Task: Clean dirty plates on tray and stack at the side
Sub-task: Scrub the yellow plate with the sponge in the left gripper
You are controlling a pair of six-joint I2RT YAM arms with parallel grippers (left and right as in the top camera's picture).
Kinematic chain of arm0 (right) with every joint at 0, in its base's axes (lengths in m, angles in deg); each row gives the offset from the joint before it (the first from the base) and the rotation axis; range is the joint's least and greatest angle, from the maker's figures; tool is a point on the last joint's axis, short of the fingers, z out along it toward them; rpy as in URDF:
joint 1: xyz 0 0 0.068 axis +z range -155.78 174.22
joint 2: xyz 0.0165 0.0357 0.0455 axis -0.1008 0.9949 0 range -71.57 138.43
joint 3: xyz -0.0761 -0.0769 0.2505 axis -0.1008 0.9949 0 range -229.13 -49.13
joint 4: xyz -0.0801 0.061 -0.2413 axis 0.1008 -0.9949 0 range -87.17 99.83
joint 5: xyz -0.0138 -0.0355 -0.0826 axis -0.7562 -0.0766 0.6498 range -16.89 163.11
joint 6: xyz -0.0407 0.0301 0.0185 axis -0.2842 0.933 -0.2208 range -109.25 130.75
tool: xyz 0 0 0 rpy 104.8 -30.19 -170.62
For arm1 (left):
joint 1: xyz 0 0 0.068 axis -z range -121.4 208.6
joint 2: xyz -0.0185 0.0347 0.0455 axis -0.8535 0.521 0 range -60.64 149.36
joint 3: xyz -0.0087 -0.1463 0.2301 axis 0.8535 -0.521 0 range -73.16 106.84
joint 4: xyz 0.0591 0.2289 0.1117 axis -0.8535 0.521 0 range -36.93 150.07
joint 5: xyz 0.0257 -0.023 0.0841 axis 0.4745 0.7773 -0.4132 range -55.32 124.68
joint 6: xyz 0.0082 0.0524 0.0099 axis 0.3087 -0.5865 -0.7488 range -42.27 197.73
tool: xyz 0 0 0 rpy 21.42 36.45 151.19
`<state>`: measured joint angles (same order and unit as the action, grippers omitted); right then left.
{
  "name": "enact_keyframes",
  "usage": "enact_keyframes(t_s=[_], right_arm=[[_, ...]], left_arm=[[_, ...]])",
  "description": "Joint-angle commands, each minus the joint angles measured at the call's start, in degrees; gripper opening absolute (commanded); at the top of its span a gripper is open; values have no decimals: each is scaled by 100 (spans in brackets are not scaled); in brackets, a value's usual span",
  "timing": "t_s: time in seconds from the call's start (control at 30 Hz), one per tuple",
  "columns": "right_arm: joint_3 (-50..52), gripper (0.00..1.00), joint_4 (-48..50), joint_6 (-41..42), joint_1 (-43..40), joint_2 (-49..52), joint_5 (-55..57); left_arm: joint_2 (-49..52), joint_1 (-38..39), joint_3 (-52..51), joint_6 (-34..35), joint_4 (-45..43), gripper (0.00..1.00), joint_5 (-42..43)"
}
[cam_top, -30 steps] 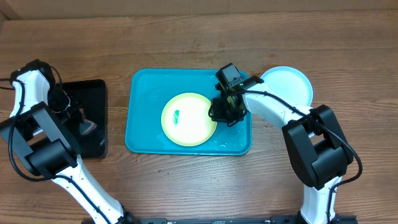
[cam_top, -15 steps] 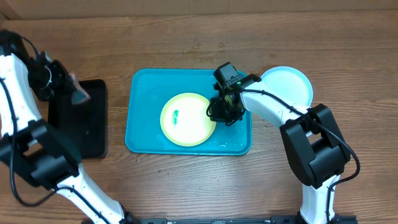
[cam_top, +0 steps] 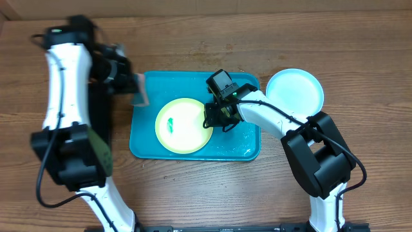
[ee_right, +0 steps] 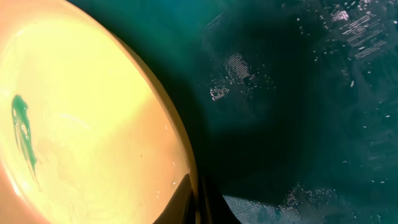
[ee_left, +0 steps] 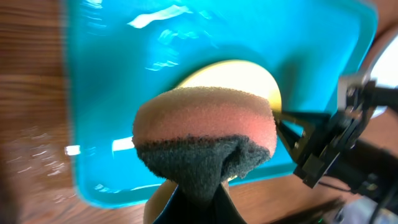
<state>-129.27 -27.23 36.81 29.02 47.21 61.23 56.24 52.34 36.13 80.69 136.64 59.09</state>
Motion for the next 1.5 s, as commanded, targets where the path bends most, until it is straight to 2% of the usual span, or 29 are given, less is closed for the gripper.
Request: enact_keyframes(t_s=[0.0,0.17,0.27,0.43,0.53,0.77,0.9,1.03,1.17,1.2,1.3,1.47], right_arm=[[-52,4,37,271,-70,164,330],[-52,4,7,271,-74,164,330],[-52,4,-33,271,-76,164,332],[-52,4,-31,271,-76,164,334],[-52,4,-31,269,-76,164,334],[-52,4,-136,269,-76,164,356],[-52,4,-140,269,-76,164,439],[-52,4,-133,269,-76,164,439],[-52,4,-133,269,-76,164,437],[-52,4,-131,269,-76,164,437],[-52,4,-116,269,-76,164,437],[-52,4,-105,269,-76,164,437]], left_arm=[[-20,660,-570,9,-374,4,105],[-20,1390,-1397,577,-1349,4,-129],[-20,1784,-1998,1075,-2028,4,-584],[-20,1978,-2785,1565,-2774,4,-1405],[-20,1923,-3073,1593,-2999,4,-1864],[-22,1687,-3239,1596,-2800,4,-3515],[-22,1440,-2859,1598,-2332,4,-3943],[-24,1316,-2374,1631,-2146,4,-3508],[2,1419,-2306,1056,-2643,4,-1257],[13,1469,-2328,1056,-2730,4,-1029],[13,1661,-2409,1075,-2898,4,-638],[13,2146,-2677,1161,-3141,4,-647]])
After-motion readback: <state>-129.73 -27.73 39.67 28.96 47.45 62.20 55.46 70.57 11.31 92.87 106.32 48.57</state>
